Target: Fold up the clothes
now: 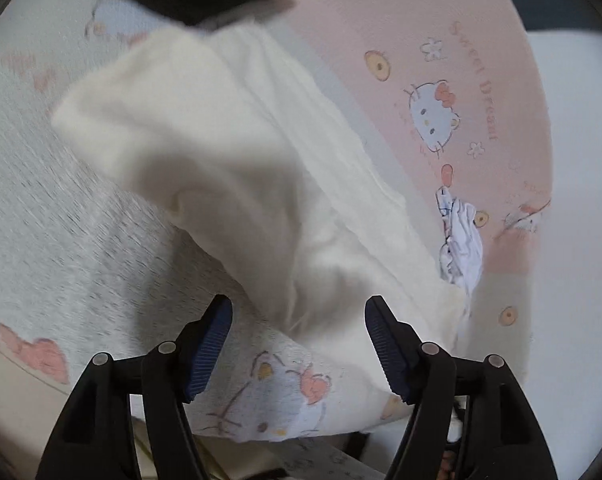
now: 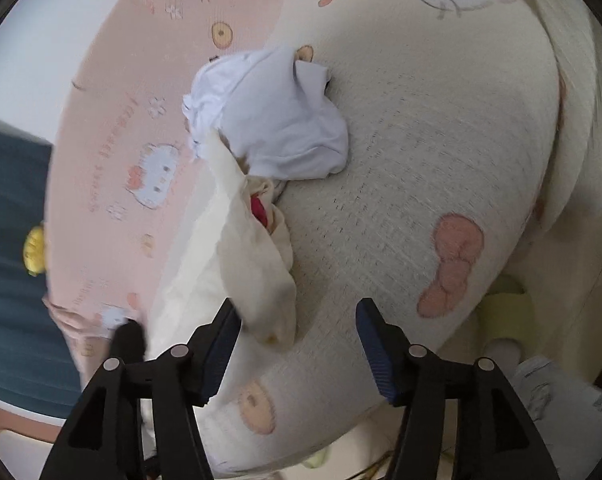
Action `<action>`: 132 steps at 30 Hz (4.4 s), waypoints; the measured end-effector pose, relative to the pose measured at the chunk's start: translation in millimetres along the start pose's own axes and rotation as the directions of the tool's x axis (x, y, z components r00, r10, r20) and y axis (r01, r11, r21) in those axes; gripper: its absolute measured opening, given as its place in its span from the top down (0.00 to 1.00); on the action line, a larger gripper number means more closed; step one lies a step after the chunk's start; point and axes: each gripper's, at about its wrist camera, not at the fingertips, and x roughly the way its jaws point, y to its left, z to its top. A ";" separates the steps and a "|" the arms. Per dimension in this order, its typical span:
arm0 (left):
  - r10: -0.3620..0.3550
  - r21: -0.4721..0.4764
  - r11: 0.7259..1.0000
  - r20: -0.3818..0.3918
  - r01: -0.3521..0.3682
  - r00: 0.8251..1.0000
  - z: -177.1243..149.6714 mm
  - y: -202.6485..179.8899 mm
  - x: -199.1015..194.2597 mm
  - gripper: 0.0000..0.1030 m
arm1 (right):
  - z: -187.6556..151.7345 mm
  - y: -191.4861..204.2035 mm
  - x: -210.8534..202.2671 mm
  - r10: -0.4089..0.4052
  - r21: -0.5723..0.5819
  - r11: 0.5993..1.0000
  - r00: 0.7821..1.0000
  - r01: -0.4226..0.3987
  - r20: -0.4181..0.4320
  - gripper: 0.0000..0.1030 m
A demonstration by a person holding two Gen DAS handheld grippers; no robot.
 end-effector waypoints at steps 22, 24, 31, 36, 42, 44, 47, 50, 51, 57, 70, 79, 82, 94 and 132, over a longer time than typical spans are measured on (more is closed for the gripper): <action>0.084 -0.286 0.957 0.090 -0.055 0.992 41.3 42.9 16.2 0.35 | -8.9 25.6 1.6 -0.092 -0.161 0.981 0.992 0.105 0.084 0.42; 0.094 -0.297 0.953 0.083 -0.065 0.992 44.3 39.3 20.7 0.35 | -9.8 32.9 6.7 -0.082 -0.209 0.973 0.993 0.098 0.080 0.42; 0.309 -0.015 0.951 0.119 -0.310 0.943 34.8 -16.7 23.4 0.35 | -4.9 59.7 24.0 -0.153 -0.388 0.905 0.984 0.176 0.090 0.43; 0.402 0.329 0.834 0.186 -0.442 0.897 4.1 -79.1 14.1 0.35 | -8.0 50.8 1.4 -0.119 -0.388 0.909 0.987 0.152 0.107 0.42; 0.428 0.675 0.572 0.239 -0.466 0.872 -58.6 -134.0 20.2 0.35 | -14.7 49.3 -10.4 -0.178 -0.468 0.852 0.971 0.233 0.160 0.42; 0.440 0.791 0.412 0.261 -0.452 0.859 -78.9 -160.1 41.9 0.35 | -17.0 48.2 -10.6 -0.200 -0.495 0.829 0.965 0.260 0.172 0.42; 0.453 0.900 0.182 0.281 -0.396 0.846 -118.6 -187.9 76.5 0.35 | -24.0 42.6 -15.7 -0.218 -0.536 0.798 0.961 0.277 0.172 0.42; 0.412 0.953 -0.024 0.283 -0.300 0.866 -162.8 -215.3 103.5 0.35 | -28.1 36.0 -12.7 -0.225 -0.563 0.776 0.959 0.282 0.171 0.42; 0.402 0.956 -0.074 0.290 -0.285 0.868 -174.7 -222.3 110.4 0.35 | -29.0 33.1 -11.4 -0.228 -0.566 0.774 0.959 0.285 0.170 0.42; 0.374 0.961 -0.233 0.231 -0.150 0.898 -238.0 -263.8 152.2 0.35 | -26.7 22.3 -14.8 -0.218 -0.556 0.783 0.960 0.278 0.174 0.42; 0.390 0.934 -0.354 0.192 -0.046 0.900 -294.3 -293.5 209.8 0.35 | -17.7 26.6 -19.1 0.011 -0.560 0.828 0.997 0.033 0.075 0.42; 0.386 0.977 -0.207 0.133 -0.055 0.913 -263.2 -304.1 231.8 0.70 | 3.4 8.7 -14.3 0.060 -0.401 0.915 0.998 -0.041 0.034 0.43; 0.401 0.995 -0.098 0.042 -0.003 0.915 -243.5 -310.2 231.4 0.75 | -5.0 21.7 -13.4 -0.005 -0.495 0.868 0.997 0.040 0.071 0.43; 0.359 0.908 0.408 -0.251 0.090 0.899 -162.6 -314.2 234.1 0.76 | -4.8 41.4 -9.4 0.013 -0.565 0.824 0.995 0.046 0.099 0.43; 0.356 0.979 0.198 -0.027 -0.047 0.934 -207.8 -320.3 232.4 0.76 | 18.5 -43.9 49.3 0.486 0.656 0.666 0.874 -0.355 -0.020 0.67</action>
